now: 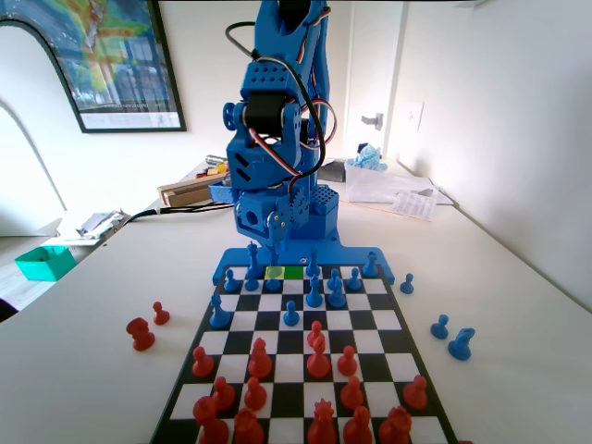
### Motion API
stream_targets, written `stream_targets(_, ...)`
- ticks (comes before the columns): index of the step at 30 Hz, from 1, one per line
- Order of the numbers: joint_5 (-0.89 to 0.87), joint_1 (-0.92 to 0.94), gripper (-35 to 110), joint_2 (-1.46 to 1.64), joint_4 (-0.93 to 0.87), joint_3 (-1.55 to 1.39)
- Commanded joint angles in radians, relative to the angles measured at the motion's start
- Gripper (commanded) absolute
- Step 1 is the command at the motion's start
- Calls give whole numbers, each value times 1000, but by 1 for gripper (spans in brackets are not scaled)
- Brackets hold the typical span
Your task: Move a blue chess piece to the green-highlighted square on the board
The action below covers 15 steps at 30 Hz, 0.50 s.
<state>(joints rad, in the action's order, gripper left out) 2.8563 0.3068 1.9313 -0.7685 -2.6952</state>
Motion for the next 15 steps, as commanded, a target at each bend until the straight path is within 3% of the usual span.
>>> stream_targets(1, 14, 14, 13, 5, -9, 2)
stream_targets(15, 31, 34, 13, -48, 26, 18)
